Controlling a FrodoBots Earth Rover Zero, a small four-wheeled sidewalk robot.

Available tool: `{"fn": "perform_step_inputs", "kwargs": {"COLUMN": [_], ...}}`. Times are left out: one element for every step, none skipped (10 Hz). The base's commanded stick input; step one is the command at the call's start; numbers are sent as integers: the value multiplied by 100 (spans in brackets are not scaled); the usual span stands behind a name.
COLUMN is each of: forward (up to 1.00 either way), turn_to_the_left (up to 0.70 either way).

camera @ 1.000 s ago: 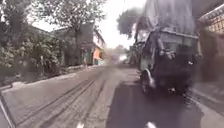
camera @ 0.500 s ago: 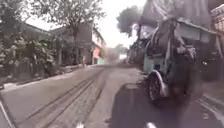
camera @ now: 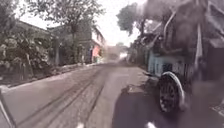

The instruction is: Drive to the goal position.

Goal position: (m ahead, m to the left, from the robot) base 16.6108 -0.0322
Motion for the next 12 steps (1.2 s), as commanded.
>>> {"fn": "perform_step_inputs", "kwargs": {"forward": [70,70,70,70,70,70,70,70,70,70,70,70], "turn_to_the_left": [1,1,1,1,1,1,1,1,1,1,1,1]}}
